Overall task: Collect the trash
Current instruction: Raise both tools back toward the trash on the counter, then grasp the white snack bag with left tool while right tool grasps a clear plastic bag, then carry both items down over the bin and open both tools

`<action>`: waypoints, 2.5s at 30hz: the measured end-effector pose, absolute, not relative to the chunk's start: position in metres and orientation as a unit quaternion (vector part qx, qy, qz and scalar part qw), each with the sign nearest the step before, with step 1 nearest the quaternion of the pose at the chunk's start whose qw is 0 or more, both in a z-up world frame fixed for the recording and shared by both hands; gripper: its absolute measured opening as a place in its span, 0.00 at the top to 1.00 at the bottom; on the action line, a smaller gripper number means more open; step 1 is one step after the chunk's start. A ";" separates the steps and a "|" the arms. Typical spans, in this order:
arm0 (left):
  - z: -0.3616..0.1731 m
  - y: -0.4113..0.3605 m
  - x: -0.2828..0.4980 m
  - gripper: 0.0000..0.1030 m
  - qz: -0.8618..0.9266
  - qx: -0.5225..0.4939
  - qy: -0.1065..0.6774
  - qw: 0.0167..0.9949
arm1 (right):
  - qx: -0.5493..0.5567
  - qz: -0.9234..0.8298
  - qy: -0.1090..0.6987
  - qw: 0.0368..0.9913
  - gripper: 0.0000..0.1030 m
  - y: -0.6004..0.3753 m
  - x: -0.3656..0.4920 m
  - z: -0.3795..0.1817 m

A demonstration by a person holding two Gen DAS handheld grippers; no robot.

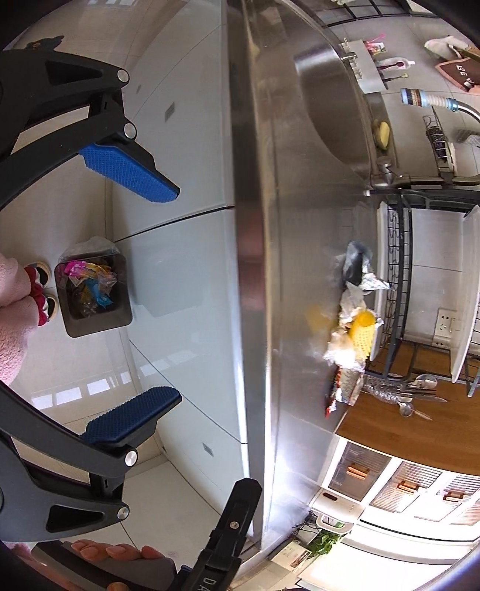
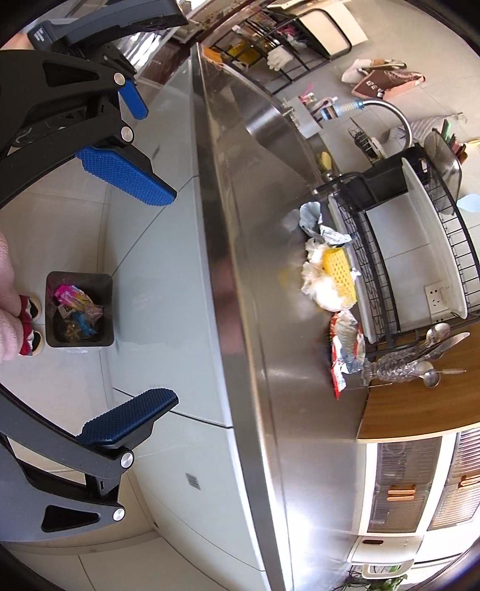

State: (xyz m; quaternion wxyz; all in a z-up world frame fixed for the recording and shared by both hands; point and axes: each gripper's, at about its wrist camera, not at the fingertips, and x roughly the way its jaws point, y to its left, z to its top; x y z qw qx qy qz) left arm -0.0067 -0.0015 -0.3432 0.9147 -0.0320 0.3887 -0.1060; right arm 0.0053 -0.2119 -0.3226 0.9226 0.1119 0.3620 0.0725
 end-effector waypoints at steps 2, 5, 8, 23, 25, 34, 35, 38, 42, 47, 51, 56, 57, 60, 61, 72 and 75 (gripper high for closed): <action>-0.327 -0.001 0.005 0.08 -0.105 -0.033 0.378 0.919 | 0.111 0.072 0.359 0.924 0.03 -0.212 0.015 -0.312; -0.310 -0.001 0.027 0.08 -0.102 -0.027 0.363 0.926 | 0.113 0.071 0.358 0.924 0.03 -0.213 0.036 -0.300; -0.299 0.000 0.054 0.08 -0.097 -0.026 0.360 0.927 | 0.125 0.068 0.361 0.922 0.03 -0.218 0.059 -0.292; -0.302 0.017 0.190 0.08 -0.061 -0.029 0.383 0.921 | 0.192 0.072 0.405 0.891 0.26 -0.226 0.187 -0.308; -0.301 0.020 0.205 0.08 -0.056 -0.029 0.379 0.923 | 0.196 0.070 0.411 0.887 0.29 -0.225 0.200 -0.315; -0.312 0.019 0.273 0.15 -0.053 -0.023 0.410 0.910 | 0.207 0.077 0.424 0.878 0.36 -0.214 0.239 -0.326; -0.312 0.019 0.278 0.14 -0.053 -0.026 0.411 0.910 | 0.205 0.076 0.426 0.878 0.37 -0.212 0.242 -0.327; -0.316 0.018 0.293 0.11 -0.060 -0.042 0.423 0.903 | 0.203 0.074 0.429 0.877 0.37 -0.210 0.249 -0.329; -0.324 0.014 0.308 0.08 -0.070 -0.056 0.439 0.894 | 0.206 0.077 0.436 0.873 0.37 -0.208 0.256 -0.333; -0.343 0.011 0.325 0.09 -0.074 -0.070 0.467 0.878 | 0.201 0.075 0.437 0.873 0.38 -0.205 0.264 -0.338; -0.353 0.004 0.326 0.18 -0.077 -0.050 0.471 0.877 | 0.195 0.082 0.441 0.872 0.52 -0.204 0.266 -0.343; -0.352 -0.009 0.322 0.50 -0.079 -0.015 0.464 0.882 | 0.190 0.084 0.436 0.876 0.65 -0.200 0.269 -0.346; -0.352 -0.011 0.321 0.55 -0.078 -0.012 0.465 0.882 | 0.189 0.084 0.435 0.877 0.67 -0.199 0.270 -0.346; -0.351 -0.012 0.321 0.88 -0.071 -0.004 0.467 0.881 | 0.186 0.085 0.430 0.880 0.78 -0.198 0.269 -0.344; -0.351 -0.011 0.321 0.97 -0.072 -0.006 0.470 0.880 | 0.184 0.085 0.429 0.880 0.81 -0.198 0.267 -0.344; -0.313 0.003 0.277 1.00 -0.062 0.003 0.444 0.894 | 0.169 0.074 0.406 0.895 0.83 -0.207 0.236 -0.310; -0.292 0.003 0.252 1.00 -0.065 0.008 0.431 0.900 | 0.168 0.076 0.393 0.901 0.83 -0.208 0.219 -0.290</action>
